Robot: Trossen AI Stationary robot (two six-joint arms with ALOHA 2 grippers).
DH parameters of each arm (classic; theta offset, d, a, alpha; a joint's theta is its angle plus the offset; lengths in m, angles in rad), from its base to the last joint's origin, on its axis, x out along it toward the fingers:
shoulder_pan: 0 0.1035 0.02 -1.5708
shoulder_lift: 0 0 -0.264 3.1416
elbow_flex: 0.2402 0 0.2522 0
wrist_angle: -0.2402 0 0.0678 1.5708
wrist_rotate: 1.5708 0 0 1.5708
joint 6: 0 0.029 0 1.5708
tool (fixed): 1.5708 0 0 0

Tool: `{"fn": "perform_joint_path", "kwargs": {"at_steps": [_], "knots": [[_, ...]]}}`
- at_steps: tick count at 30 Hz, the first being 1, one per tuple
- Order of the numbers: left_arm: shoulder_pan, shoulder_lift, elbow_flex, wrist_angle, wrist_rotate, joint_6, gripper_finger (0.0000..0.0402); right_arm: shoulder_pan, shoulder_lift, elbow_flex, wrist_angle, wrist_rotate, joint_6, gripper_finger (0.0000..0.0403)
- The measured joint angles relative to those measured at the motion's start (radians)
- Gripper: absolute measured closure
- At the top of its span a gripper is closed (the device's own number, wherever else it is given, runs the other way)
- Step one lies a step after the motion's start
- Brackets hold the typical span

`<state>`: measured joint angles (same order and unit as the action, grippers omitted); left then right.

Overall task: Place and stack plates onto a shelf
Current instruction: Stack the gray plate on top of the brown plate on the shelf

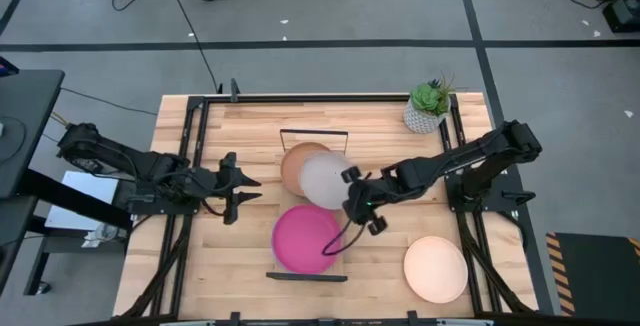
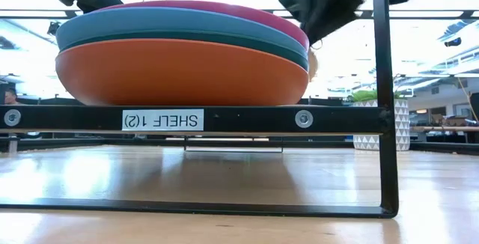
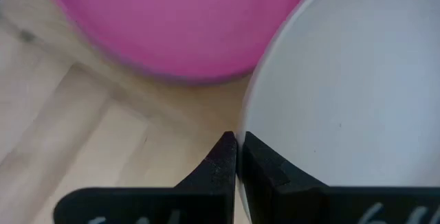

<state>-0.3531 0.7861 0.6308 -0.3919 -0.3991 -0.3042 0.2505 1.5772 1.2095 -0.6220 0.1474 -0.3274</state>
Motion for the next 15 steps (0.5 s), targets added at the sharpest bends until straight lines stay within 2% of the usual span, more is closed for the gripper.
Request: {"fn": "perform_joint_path", "kwargs": {"at_steps": [4,11,15], "knots": [[0.001,0.029,0.0,-0.002,0.0,0.0,0.0269,-0.023,0.047,0.0,0.114,-0.012,-0.107,0.0384],[0.003,0.082,-0.001,-0.007,0.001,0.002,0.0269,-0.065,0.139,0.0,0.204,-0.019,-0.227,0.0385],[0.002,0.097,-0.001,-0.008,0.003,0.002,0.0269,-0.088,0.175,0.0,0.241,0.035,-0.253,0.0377]]}}
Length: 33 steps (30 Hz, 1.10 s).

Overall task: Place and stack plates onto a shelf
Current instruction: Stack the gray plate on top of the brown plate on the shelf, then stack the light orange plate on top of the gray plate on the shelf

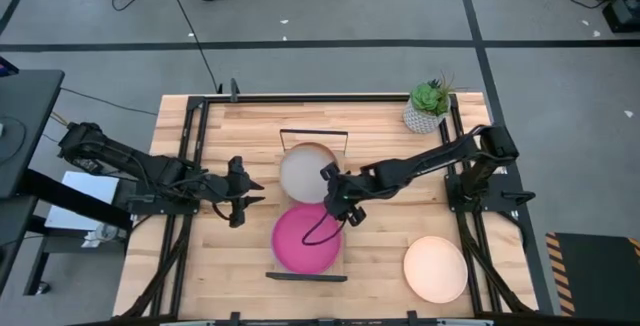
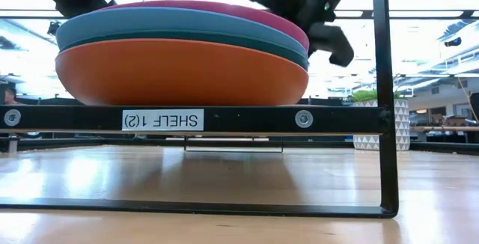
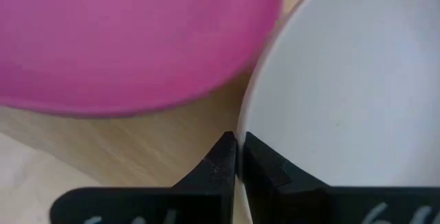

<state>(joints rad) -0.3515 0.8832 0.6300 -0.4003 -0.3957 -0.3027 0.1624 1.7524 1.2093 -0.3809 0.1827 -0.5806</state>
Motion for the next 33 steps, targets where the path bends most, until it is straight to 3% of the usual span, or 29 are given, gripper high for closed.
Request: {"fn": "perform_joint_path", "kwargs": {"at_steps": [12,17,22,30,33], "knots": [[0.001,0.001,0.0,-0.009,0.001,-0.001,0.0269,-0.04,0.023,0.0,0.022,0.008,0.01,0.0342],[0.001,0.001,0.0,-0.01,0.001,-0.006,0.0269,-0.037,0.014,0.001,0.022,0.113,0.033,0.034],[0.001,0.001,0.0,-0.019,0.001,-0.02,0.0269,-0.019,-0.03,0.0,-0.026,0.142,0.063,0.034],[0.001,0.001,0.0,-0.031,0.03,-0.08,0.0269,0.048,-0.149,0.001,-0.205,0.138,0.266,0.0339],[0.0,0.001,0.0,-0.048,0.045,-0.086,0.0269,0.078,-0.182,0.001,-0.332,0.08,0.388,0.0339]]}}
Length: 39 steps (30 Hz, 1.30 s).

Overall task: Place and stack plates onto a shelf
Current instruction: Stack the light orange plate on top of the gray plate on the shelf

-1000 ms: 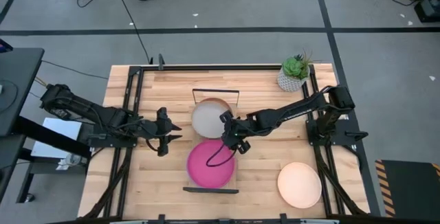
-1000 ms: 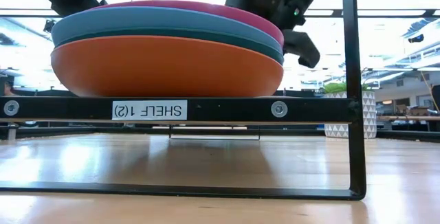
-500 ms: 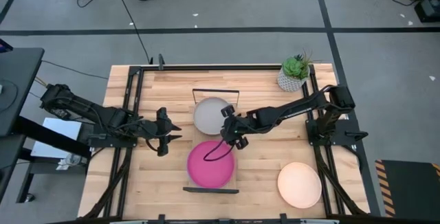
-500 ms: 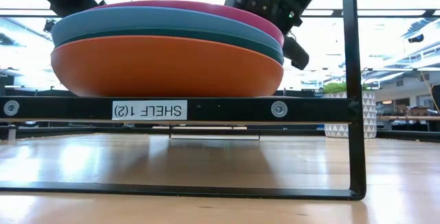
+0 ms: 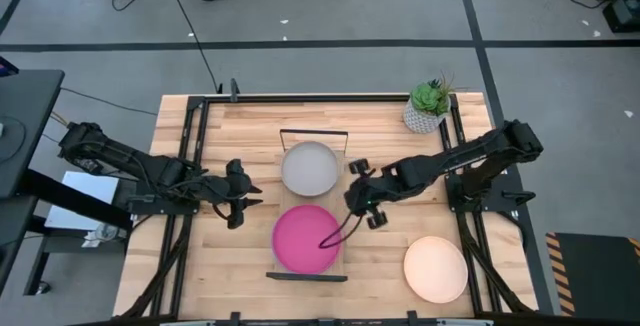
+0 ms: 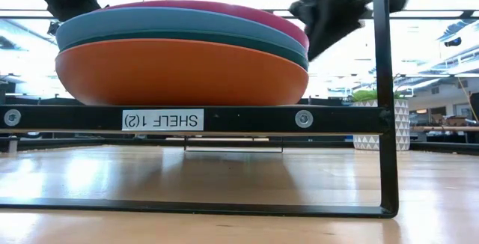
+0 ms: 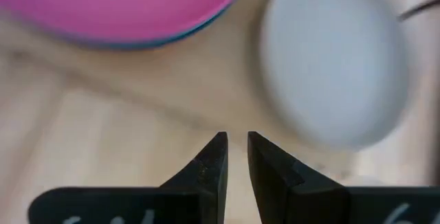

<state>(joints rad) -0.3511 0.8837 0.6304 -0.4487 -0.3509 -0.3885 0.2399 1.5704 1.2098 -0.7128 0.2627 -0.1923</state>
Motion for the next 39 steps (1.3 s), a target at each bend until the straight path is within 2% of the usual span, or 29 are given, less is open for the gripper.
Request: {"fn": "perform_joint_path", "kwargs": {"at_steps": [4,10,15,21,25,30,34,39], "knots": [[0.0,0.0,0.0,0.001,-0.002,0.009,0.0269,0.04,-0.003,0.0,-0.141,-0.107,0.199,0.0337],[0.0,0.0,0.0,0.002,-0.003,0.009,0.0269,0.149,0.047,0.0,-0.232,-0.103,0.4,0.0323],[0.0,0.0,0.0,0.0,0.013,0.006,0.0269,0.233,0.056,0.0,-0.232,-0.105,0.549,0.0301],[0.0,0.0,0.0,-0.002,0.013,0.065,0.0269,0.329,0.059,0.0,-0.224,-0.111,0.805,0.0255],[0.0,0.0,0.0,-0.002,0.008,0.113,0.0269,0.382,0.078,0.0,-0.212,-0.159,0.994,0.023],[0.0,0.0,0.0,-0.001,0.008,0.119,0.0269,0.455,0.156,0.0,-0.193,-0.216,1.197,0.0226],[0.0,0.0,0.0,0.001,0.008,0.123,0.0269,0.494,0.212,-0.001,-0.193,-0.305,1.372,0.0226],[0.0,0.0,0.0,0.001,0.008,0.123,0.0269,0.521,0.252,-0.001,-0.178,-0.38,1.522,0.0226]]}}
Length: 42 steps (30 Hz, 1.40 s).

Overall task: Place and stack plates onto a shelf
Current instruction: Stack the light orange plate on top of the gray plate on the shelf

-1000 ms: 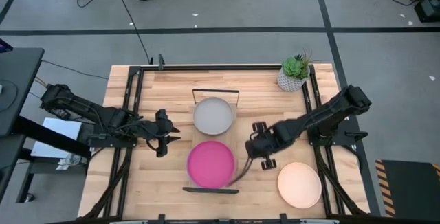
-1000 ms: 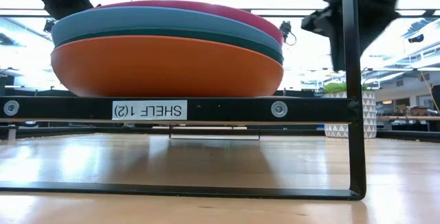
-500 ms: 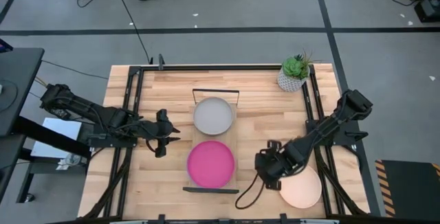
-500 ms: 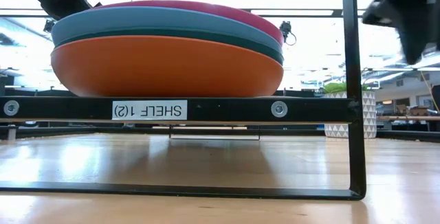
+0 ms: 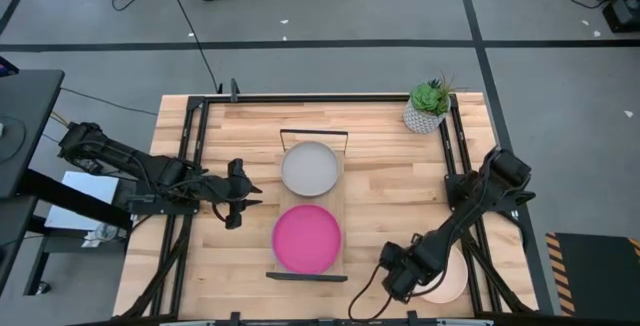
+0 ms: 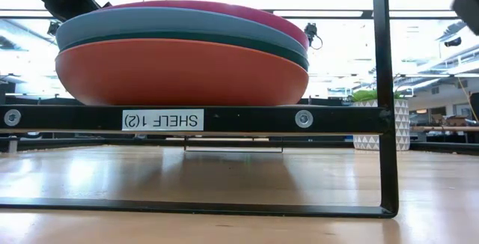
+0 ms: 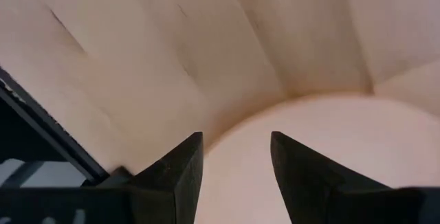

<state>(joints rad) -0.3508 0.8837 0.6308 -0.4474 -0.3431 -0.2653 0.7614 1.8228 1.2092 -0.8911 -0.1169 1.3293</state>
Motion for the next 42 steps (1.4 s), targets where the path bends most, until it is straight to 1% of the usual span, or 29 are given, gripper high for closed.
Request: {"fn": "perform_joint_path", "kwargs": {"at_steps": [3,6,12,16,20,23,27,28,31,34,37,42], "knots": [[0.0,0.0,0.0,0.0,0.0,0.0,0.0269,0.009,0.01,0.001,-0.001,-0.025,0.061,0.0226],[0.0,0.0,0.0,0.0,0.0,0.0,0.0269,0.009,0.015,0.001,0.002,-0.026,0.092,0.0226],[0.0,0.0,0.0,-0.001,0.0,0.0,0.0269,0.009,0.053,-0.002,0.038,-0.02,0.084,0.0226],[0.0,0.0,0.0,-0.002,0.0,0.0,0.0269,0.008,0.094,-0.002,0.035,-0.043,0.05,0.023],[0.0,0.0,0.0,-0.001,0.0,0.0,0.0269,0.001,0.12,-0.001,0.033,-0.062,-0.043,0.0253],[0.0,0.0,0.0,-0.002,0.0,-0.001,0.0269,-0.006,0.116,-0.002,0.028,-0.061,-0.101,0.0295],[0.0,0.0,0.0,-0.002,0.0,-0.004,0.0269,-0.012,0.096,-0.002,0.029,-0.022,-0.207,0.0375],[0.0,0.0,0.0,-0.001,0.0,-0.003,0.0269,-0.015,0.088,-0.002,0.024,-0.006,-0.235,0.0385],[0.0,0.0,0.0,0.005,0.0,-0.003,0.0269,-0.022,0.073,0.021,-0.055,0.044,-0.288,0.0382],[0.0,0.0,0.0,0.013,0.0,-0.003,0.0269,-0.032,0.061,0.093,-0.228,0.109,-0.352,0.0384],[0.0,0.0,0.0,0.023,-0.001,-0.001,0.0269,-0.039,0.06,0.194,-0.374,0.217,-0.503,0.0389],[0.0,0.0,0.0,0.037,-0.001,-0.001,0.0269,-0.087,0.06,0.334,-0.489,0.401,-0.784,0.0389]]}}
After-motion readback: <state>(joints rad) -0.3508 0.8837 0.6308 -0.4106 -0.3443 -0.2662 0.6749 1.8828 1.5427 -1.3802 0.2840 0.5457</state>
